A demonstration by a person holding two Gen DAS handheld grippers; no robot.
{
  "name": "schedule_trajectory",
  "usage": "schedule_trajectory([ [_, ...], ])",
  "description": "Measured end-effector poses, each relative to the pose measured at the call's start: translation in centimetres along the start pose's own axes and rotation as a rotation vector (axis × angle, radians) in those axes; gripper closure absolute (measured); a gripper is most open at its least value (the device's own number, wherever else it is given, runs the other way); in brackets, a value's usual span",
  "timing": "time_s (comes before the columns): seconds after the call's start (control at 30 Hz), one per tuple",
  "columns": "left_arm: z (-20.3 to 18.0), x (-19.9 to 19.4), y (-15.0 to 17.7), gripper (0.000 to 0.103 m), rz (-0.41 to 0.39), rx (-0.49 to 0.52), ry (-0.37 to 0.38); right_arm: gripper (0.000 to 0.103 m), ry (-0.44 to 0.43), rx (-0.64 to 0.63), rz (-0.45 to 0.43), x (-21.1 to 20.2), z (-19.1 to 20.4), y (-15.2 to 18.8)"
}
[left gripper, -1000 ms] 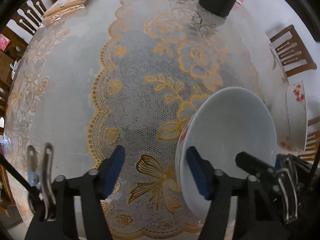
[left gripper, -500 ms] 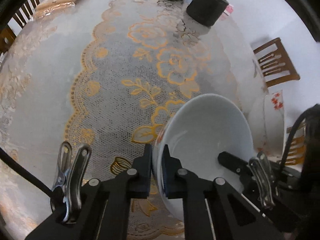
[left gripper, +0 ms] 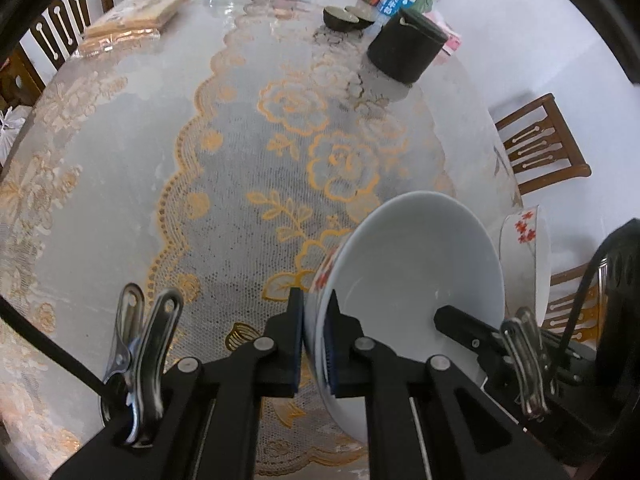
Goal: Organize plates and bowls
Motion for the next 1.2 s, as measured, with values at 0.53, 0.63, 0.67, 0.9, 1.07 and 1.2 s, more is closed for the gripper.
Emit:
schedule_trajectory([
  [0.53,-2.3,-5.7,-0.6,0.094,-0.099,0.022,-0.056,0.091,-0.028,-0.051,-0.07,-4.6,1.1,-0.6],
  [0.63,-2.5,-6.5,-0.5,0.094,-0.112,0.017,-0.061,0.091,-0.036,-0.061,-0.079,-5.4,1.3,-0.5],
  [0.67,-2.6,-6.7,-0.5,0.094,-0.113,0.014,-0.061,0.091,-0.037,-0.065,-0.084,-5.8,1.4,-0.5],
  [0.9,-4.0,-8.8,-0.4,0.094,-0.142,0.011,-0.056,0.091,-0.046,-0.075,-0.115,-8.3,1.3,-0.3],
  [1.07,-6.7,-9.7,-0.5,0.094,-0.155,0.034,-0.047,0.091,-0.034,-0.068,-0.144,-10.7,-0.3,-0.2],
  [1.2,-10.1,-9.9,-0.7,0.094,-0.16,0.072,-0.032,0.091,-0.021,-0.041,-0.171,-12.8,-2.9,-0.1],
])
Point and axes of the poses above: each gripper's, at about its wrist camera, not at the fingertips, and x roughly the way its jaws point, z to its left, y to its underside, the point moved 2 cm from there along x, roughly the way its jaws point, and after that the axes turned 8 degrees about -y, right-handed, at the moved point
